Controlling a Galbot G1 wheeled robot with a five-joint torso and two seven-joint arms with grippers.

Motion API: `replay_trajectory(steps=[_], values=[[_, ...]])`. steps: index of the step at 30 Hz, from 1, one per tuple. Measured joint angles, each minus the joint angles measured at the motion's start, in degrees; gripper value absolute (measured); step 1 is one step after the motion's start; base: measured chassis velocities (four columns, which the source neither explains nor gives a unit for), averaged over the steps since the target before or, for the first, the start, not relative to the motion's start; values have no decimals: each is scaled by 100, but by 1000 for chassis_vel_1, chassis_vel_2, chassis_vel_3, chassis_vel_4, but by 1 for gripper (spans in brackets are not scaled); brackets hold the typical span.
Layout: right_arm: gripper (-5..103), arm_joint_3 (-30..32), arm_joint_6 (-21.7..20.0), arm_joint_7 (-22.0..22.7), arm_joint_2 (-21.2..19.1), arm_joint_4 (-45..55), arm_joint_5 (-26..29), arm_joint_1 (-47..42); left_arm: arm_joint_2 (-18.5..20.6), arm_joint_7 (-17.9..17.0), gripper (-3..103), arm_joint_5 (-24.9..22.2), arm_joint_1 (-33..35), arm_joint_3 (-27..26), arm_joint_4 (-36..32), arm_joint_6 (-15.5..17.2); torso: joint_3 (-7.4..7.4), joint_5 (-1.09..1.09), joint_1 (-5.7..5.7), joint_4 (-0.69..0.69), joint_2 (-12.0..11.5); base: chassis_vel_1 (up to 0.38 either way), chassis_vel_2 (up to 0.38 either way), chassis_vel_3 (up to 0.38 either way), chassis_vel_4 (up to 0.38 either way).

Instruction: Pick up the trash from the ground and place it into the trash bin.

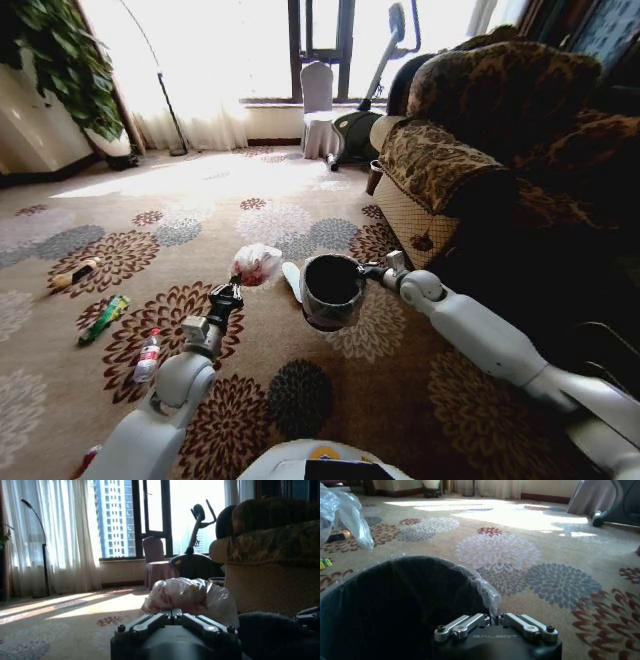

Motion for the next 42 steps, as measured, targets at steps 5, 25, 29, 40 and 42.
replay_trajectory(steps=[5, 25, 29, 40, 42], values=[[2, -165, -2, 2, 50, -46, -162, 33, 346, -21, 0, -529, -125, 193, -400, 167, 0, 2, 0, -6, 0, 5, 10, 8, 12], [2, -548, -240, 2, -12, 646, 318, 398, 675, 474, 18, -960, -809, 1151, -178, 647, -1, 1, 0, -2, 0, 0, 0, 0, 0], [2, -566, -248, 2, -14, 758, 366, 417, 682, 442, 33, -964, -827, 1180, -178, 632, -1, 1, 0, -4, 0, 0, 0, 0, 0], [2, -334, -359, -2, -212, 1047, 463, 251, 598, -185, 72, -1322, -880, 826, -364, 751, -1, 2, 0, 0, 1, 0, 0, 0, 0], [2, -175, -447, -2, -314, 1057, 453, 145, 505, -499, 82, -1487, -933, 723, -326, 974, -1, 3, 0, -1, 1, 0, 0, 0, 0]])
